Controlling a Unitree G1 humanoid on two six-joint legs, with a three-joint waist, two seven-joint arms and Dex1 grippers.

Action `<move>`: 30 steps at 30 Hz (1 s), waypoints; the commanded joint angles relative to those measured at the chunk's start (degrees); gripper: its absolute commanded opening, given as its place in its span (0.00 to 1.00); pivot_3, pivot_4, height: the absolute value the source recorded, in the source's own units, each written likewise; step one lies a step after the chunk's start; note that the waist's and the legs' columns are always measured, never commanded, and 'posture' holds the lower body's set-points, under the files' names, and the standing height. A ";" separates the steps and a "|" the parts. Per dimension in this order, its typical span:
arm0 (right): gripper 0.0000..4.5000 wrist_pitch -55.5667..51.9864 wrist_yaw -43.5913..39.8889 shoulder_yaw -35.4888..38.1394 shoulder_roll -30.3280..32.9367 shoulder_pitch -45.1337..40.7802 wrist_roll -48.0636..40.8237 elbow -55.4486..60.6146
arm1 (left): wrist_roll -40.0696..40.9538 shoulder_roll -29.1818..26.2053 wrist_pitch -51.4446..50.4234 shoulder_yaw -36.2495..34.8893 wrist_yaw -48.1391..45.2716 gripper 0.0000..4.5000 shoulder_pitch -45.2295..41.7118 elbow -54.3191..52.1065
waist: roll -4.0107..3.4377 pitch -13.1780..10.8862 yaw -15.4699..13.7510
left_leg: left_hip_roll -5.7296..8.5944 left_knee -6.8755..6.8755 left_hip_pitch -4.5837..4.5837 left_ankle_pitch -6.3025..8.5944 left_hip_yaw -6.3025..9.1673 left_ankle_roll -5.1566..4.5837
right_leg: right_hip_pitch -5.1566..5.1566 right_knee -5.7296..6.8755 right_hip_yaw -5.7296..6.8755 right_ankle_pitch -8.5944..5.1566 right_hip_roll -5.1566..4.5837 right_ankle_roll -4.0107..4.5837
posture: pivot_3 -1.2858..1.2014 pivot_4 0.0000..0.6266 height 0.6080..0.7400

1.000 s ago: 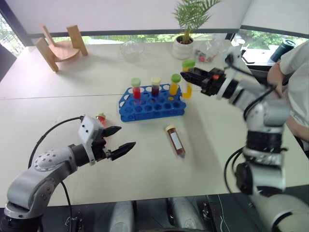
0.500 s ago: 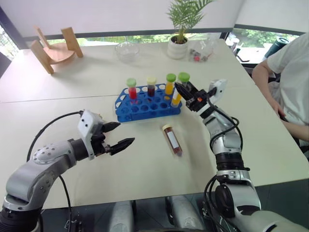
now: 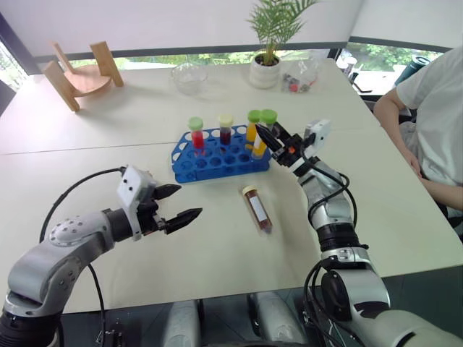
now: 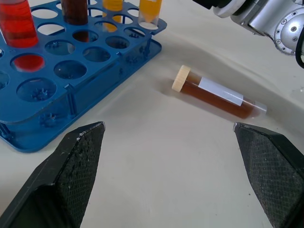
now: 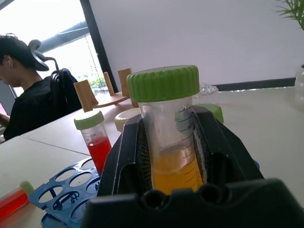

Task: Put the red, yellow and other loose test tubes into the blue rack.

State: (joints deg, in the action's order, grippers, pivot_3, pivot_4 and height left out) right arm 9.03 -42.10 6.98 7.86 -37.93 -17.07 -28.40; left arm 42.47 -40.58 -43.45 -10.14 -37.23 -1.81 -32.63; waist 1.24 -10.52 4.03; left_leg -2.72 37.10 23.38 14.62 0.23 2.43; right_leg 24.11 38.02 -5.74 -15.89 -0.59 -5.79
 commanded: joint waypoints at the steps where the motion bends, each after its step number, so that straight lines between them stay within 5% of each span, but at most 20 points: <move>1: 0.18 1.35 -0.40 -1.13 0.55 0.44 0.89 -0.60 | 0.68 -0.67 0.22 -1.48 0.06 1.00 0.31 -2.42 | 0.00 0.00 -0.01 | 0.00 0.00 0.00 0.00 0.00 0.00 | 0.00 0.00 0.00 0.00 0.00 0.00 | 0.52 0.24 1.00; 21: 0.18 0.56 1.06 -1.74 2.39 1.39 0.74 0.27 | 0.33 -0.51 0.17 -0.38 0.00 1.00 -0.87 -2.13 | -0.01 0.00 -0.05 | 0.01 0.03 0.00 -0.01 0.01 0.02 | -0.02 0.01 0.01 0.00 -0.01 0.00 | 0.52 0.24 1.00; 29: 0.99 -4.57 1.94 -4.86 6.18 3.59 5.03 5.00 | -0.06 -0.04 0.25 0.42 0.37 1.00 -1.60 -1.96 | -0.02 -0.01 -0.04 | 0.01 0.02 0.00 -0.01 0.02 0.01 | -0.02 0.02 0.01 0.00 -0.01 0.00 | 0.52 0.24 1.00; 30: 0.99 -8.62 1.91 -6.23 9.73 5.12 7.76 9.53 | -0.08 0.11 0.26 0.62 0.45 1.00 -1.76 -1.93 | -0.02 -0.01 -0.19 | 0.01 0.02 0.00 -0.01 0.03 0.02 | -0.01 0.02 0.01 0.00 -0.01 0.00 | 0.52 0.24 1.00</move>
State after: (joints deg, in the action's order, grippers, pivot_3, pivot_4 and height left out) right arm 5.50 -40.64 2.07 13.04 -34.47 -12.92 -26.72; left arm 42.42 -40.51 -43.47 -9.71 -37.05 -2.93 -33.79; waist 1.22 -10.52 3.84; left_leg -2.70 37.13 23.40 14.62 0.27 2.44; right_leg 24.10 38.04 -5.72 -15.89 -0.61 -5.79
